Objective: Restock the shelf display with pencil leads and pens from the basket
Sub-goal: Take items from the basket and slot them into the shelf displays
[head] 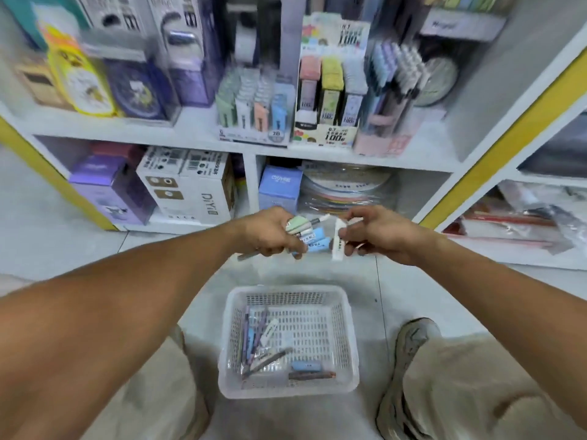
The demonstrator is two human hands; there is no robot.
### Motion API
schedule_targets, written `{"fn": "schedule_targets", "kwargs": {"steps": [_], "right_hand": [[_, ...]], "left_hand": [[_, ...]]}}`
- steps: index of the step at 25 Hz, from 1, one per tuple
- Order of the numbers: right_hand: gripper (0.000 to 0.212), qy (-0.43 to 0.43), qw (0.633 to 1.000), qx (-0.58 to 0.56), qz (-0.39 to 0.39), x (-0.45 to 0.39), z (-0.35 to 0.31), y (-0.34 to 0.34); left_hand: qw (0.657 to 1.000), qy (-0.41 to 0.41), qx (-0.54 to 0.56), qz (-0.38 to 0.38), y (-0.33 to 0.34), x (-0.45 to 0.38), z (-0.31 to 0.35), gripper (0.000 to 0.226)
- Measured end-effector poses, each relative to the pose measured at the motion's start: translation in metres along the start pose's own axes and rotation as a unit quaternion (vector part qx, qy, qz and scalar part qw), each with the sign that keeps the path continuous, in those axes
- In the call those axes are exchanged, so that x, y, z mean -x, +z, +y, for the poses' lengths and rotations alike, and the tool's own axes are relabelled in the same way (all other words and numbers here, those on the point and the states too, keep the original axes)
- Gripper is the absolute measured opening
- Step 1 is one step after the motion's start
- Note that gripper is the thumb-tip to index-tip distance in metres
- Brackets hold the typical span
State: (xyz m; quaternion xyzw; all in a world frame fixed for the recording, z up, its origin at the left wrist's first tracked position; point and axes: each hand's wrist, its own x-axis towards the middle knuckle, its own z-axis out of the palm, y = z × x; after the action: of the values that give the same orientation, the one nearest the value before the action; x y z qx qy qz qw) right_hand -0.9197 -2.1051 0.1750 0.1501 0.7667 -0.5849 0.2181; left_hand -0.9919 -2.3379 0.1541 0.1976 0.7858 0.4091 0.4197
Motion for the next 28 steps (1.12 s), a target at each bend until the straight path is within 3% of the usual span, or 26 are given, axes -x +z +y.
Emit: {"fn": "schedule_targets", "kwargs": {"steps": [5,11,17,24,28], "right_hand": [[0.011,-0.114,0.991,-0.028,0.064,0.050,-0.076,-0.017],[0.015,-0.251,0.951,0.026,0.180,0.068,-0.151,-0.035],[0.010,-0.253,0.946,0.005,0.205,0.050,-0.186,-0.055],[0.009,-0.251,0.948,-0.041,0.190,0.005,-0.192,-0.048],[0.009,-0.263,0.945,-0.009,0.196,-0.019,-0.199,-0.031]], "left_hand": [[0.989,0.023,0.095,0.108,-0.030,0.037,0.074,0.011],[0.928,0.040,0.274,0.248,-0.061,0.047,0.147,0.018],[0.877,0.056,0.407,0.250,-0.085,0.029,0.170,0.012],[0.855,0.044,0.454,0.247,-0.116,0.022,0.149,0.009],[0.823,0.052,0.498,0.267,-0.150,0.037,0.132,0.003]]}}
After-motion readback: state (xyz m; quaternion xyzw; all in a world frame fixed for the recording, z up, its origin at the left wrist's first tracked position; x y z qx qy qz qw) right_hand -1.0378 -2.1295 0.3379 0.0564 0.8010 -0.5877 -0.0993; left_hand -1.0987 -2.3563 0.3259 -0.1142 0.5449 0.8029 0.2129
